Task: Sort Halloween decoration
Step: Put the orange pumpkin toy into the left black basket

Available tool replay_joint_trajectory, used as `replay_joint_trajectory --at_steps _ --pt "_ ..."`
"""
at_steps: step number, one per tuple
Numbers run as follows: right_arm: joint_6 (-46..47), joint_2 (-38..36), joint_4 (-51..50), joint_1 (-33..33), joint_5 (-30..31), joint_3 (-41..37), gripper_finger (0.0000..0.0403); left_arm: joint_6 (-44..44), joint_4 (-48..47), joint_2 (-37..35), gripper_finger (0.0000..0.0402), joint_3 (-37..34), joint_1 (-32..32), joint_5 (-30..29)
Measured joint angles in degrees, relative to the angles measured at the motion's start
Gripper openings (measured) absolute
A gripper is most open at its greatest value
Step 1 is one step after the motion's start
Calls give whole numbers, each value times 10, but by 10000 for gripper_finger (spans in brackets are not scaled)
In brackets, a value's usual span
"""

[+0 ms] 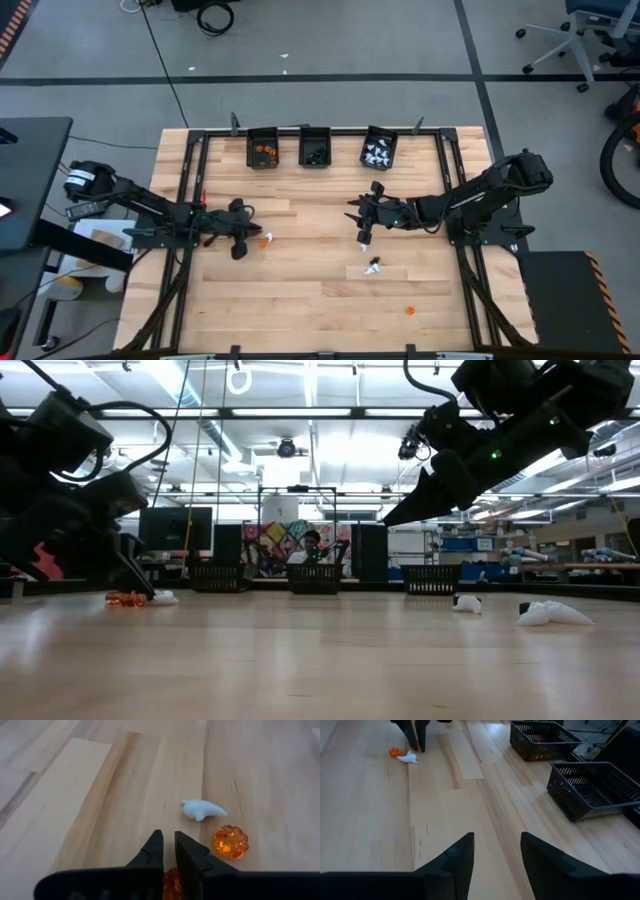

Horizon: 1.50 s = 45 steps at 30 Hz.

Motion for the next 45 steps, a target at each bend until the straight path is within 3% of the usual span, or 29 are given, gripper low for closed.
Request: replay_joint_trajectory --at_steps 14,26,30,35,45 --pt "2 0 0 2 2 0 166 79 2 0 0 25 0 -11" --pt "9 0 -1 7 0 0 166 -1 18 -5 0 21 0 9" --pt "15 0 -4 7 0 0 166 -10 -40 -6 1 54 0 38" --pt "17 0 -3 7 0 0 166 21 -149 -4 36 113 -20 44" --pt "20 0 -3 7 0 0 166 18 -224 1 145 147 -62 44"
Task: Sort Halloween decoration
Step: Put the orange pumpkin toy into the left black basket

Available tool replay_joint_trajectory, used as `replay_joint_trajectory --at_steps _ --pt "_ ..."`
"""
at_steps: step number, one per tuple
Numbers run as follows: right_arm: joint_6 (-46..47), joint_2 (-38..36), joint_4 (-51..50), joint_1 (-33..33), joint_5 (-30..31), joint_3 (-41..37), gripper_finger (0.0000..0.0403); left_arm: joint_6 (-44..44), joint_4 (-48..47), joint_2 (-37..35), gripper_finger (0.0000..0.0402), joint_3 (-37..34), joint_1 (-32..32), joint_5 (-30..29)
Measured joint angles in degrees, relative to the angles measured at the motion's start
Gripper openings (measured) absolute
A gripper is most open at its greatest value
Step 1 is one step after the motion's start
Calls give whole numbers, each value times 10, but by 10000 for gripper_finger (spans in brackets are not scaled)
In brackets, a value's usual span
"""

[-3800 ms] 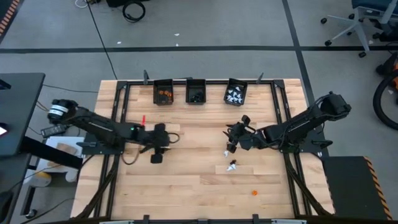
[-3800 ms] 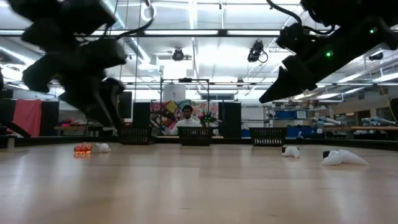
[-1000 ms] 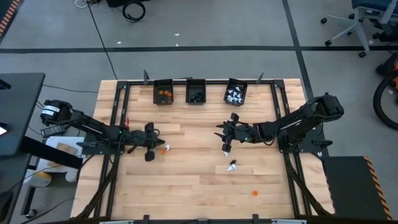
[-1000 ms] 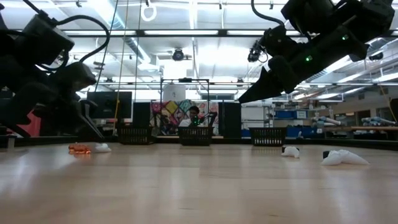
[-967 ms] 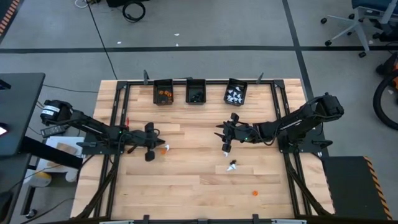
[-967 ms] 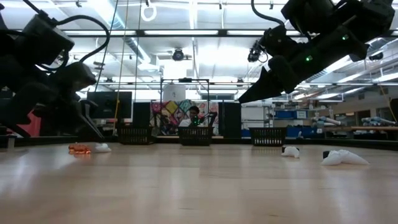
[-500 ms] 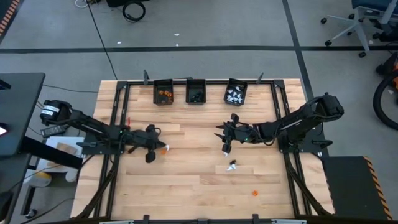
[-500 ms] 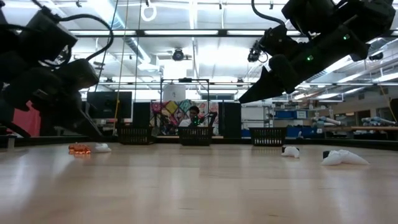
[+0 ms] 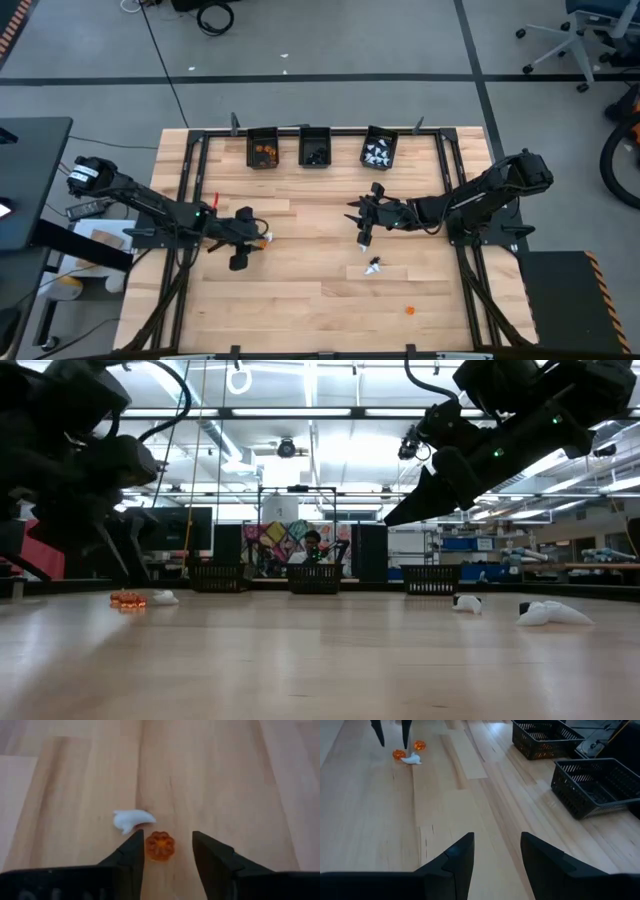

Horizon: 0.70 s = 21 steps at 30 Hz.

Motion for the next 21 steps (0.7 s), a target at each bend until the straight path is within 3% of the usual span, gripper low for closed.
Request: replay_joint_trajectory --at_steps 14,21 --pt "-4 0 4 0 0 0 166 0 38 80 156 1 0 -11" --pt "-4 0 2 0 0 0 166 5 33 80 115 1 -2 -13"
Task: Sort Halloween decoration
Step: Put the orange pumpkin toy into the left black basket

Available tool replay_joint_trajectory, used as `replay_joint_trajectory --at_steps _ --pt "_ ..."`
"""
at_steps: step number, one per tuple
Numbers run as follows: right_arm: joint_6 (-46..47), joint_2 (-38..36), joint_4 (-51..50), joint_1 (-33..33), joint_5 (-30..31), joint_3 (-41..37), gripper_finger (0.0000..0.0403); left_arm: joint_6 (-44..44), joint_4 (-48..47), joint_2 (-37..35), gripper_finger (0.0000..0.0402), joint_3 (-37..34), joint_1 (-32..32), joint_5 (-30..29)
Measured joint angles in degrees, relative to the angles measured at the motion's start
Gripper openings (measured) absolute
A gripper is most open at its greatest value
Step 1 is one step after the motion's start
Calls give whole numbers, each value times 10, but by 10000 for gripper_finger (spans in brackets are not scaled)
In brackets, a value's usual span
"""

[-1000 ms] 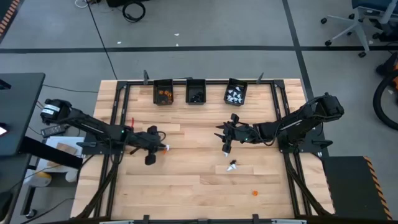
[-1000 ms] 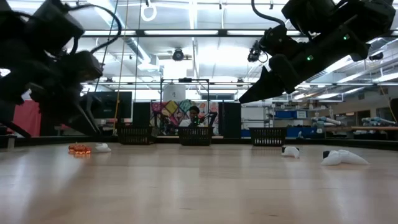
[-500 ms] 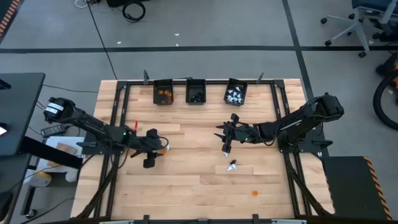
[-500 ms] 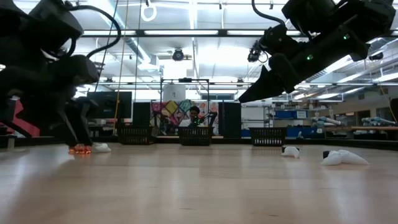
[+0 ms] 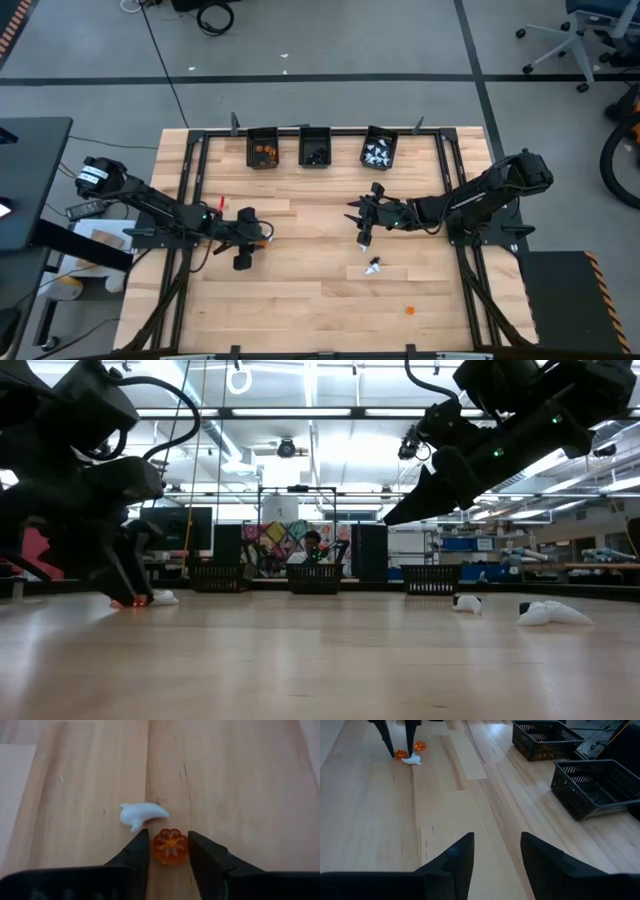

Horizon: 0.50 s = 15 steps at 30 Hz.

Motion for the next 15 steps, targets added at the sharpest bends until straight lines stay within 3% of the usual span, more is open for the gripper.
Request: replay_joint_trajectory --at_steps 7,15 --pt "0 0 0 0 0 0 166 -4 -1 0 58 0 -4 4" --pt "0 0 -5 0 7 0 166 -8 -9 -1 59 10 -4 7"
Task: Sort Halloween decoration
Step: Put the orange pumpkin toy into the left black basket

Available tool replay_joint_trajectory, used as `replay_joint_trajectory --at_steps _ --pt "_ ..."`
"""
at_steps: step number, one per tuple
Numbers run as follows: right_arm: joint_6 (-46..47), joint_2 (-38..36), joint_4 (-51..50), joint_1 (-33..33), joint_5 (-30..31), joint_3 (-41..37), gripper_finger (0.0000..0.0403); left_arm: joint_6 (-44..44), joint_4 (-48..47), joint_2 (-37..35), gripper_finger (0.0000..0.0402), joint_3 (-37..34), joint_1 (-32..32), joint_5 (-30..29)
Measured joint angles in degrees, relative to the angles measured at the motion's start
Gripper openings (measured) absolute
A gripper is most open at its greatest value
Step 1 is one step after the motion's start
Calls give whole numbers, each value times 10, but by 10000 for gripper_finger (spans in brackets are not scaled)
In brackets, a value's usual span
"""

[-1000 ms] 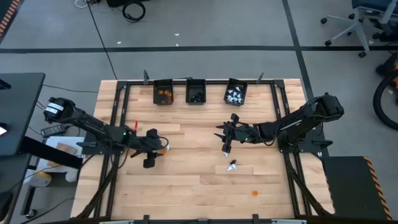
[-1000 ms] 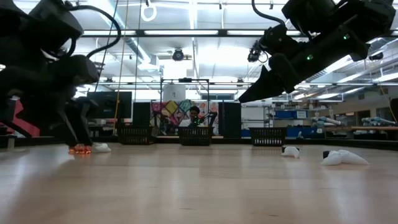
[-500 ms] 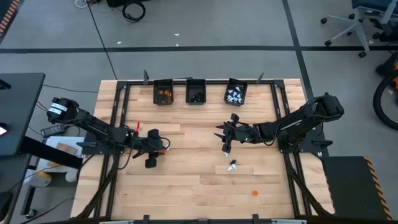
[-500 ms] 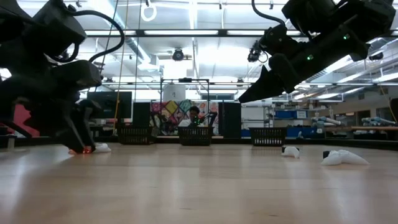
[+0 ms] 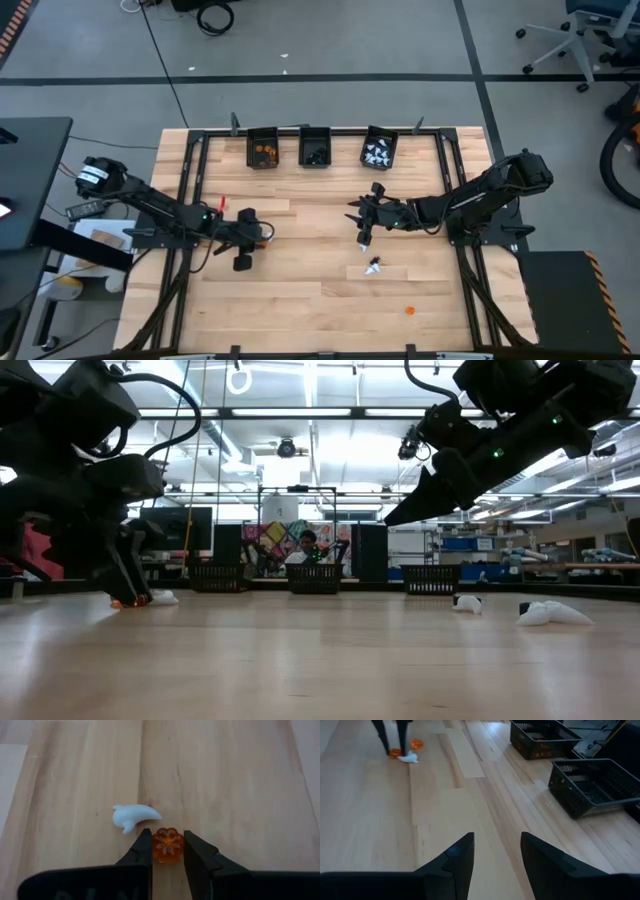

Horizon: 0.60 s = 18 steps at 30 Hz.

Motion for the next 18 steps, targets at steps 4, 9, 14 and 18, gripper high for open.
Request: replay_joint_trajectory --at_steps 4,9,14,18 --pt "0 0 -11 0 8 0 166 15 -9 1 59 18 0 11" --pt "0 0 -10 0 9 0 166 31 -16 1 59 41 10 3" --pt "0 0 -10 0 10 0 166 61 -12 1 57 58 35 -9" --pt "0 0 -10 0 10 0 166 90 -10 0 52 65 77 -32"
